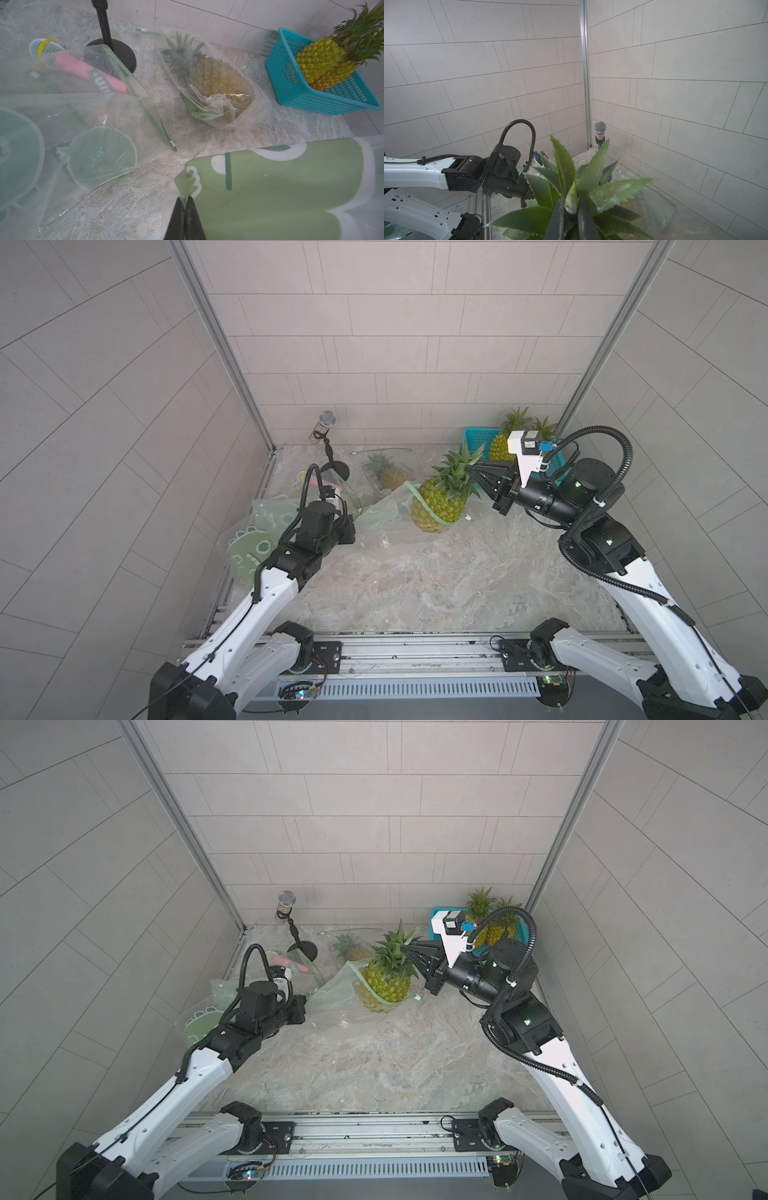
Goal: Open the zip-top bag and take out the pineapple
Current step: Pick up the pineapple from the zipper food storage bag.
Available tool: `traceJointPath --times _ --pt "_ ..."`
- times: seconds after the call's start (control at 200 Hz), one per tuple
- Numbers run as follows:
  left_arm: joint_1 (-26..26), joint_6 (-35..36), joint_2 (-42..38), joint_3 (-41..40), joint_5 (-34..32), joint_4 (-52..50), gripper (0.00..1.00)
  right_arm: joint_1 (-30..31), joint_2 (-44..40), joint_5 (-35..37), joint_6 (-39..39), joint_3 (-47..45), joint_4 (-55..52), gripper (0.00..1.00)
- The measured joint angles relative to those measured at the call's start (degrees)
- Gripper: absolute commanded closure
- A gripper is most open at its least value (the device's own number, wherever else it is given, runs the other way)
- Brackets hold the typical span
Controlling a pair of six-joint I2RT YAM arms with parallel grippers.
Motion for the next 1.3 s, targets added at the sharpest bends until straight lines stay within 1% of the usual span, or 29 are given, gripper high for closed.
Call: traceJointPath --times 0.195,0.365,0.816,1.091,1.301 --pt "-0.02 1.64 1.86 1.18 -2.08 -1.77 1.00 0.00 -0.90 -0.61 0.37 -0.52 1.90 1.00" --pt "-0.02 2.75 1.97 2.64 -4.20 -2.38 1.00 0.00 -1.86 -1.16 0.42 -1.25 2.67 1.00" --pt "-0.15 2.86 0.52 3.98 -13.00 -4.48 1.00 0.04 -2.78 -1.11 0.37 -2.23 2.25 1.00" --pt "-0.17 2.84 -1.03 3.98 -15.78 -4.72 1.00 0.15 -3.87 -1.07 0.35 -2.40 1.73 1.00" --pt "-0.17 2.84 -1.07 3.98 -17.11 -6.12 1.00 0.04 -4.90 0.63 -0.02 -2.40 1.90 1.00"
